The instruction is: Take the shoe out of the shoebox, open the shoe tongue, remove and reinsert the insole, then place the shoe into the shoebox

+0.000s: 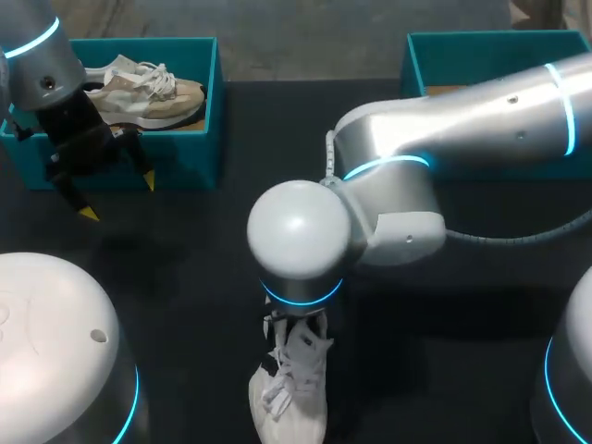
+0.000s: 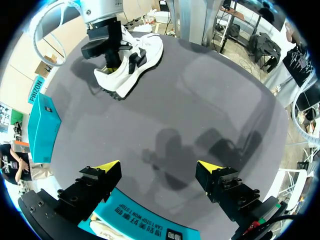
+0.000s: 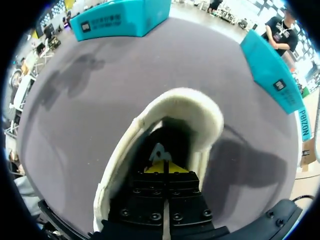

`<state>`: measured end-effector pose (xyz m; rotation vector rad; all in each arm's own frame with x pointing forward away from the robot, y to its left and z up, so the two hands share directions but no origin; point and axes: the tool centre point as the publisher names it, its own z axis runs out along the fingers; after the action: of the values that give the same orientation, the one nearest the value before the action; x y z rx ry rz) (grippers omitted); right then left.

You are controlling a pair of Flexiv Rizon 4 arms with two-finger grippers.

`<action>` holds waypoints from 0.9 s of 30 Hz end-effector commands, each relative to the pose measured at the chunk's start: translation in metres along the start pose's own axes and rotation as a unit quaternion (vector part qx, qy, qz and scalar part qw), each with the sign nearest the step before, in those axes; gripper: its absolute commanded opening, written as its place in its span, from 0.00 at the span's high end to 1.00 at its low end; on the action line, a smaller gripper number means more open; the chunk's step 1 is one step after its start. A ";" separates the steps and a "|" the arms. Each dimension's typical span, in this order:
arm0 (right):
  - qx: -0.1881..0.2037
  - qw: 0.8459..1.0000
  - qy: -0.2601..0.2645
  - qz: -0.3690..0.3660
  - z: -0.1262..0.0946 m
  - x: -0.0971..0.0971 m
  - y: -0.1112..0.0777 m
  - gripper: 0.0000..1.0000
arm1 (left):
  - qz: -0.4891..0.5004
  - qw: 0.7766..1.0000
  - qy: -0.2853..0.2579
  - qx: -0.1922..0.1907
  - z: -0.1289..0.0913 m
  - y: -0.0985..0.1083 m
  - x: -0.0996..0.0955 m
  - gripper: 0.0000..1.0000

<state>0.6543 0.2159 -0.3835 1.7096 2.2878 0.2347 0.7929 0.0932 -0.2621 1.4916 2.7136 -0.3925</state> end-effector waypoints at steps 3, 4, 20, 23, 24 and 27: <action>-0.009 0.989 -0.041 0.145 0.007 0.014 -0.001 1.00 | 0.000 1.000 0.001 -0.001 0.000 0.000 0.000 0.00; -0.007 0.989 -0.038 0.141 0.010 0.017 0.000 1.00 | 0.000 1.000 0.001 -0.001 0.000 0.000 0.000 0.00; 0.036 0.988 0.042 0.144 0.052 0.034 -0.005 1.00 | 0.000 1.000 0.001 -0.001 0.000 0.000 0.000 0.00; 0.037 0.986 0.086 0.141 0.051 0.037 -0.006 1.00 | 0.000 1.000 0.001 -0.001 0.000 0.000 0.000 0.00; 0.043 0.984 0.095 0.141 0.050 0.038 -0.006 1.00 | 0.000 1.000 0.001 -0.001 0.000 0.000 0.000 0.00; 0.043 0.980 0.130 0.144 0.046 0.039 -0.009 1.00 | 0.000 1.000 0.001 -0.001 0.000 0.000 0.000 0.00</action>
<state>0.6549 0.2552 -0.4069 1.8741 2.3546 0.2555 0.7929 0.0932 -0.2621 1.4917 2.7136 -0.3925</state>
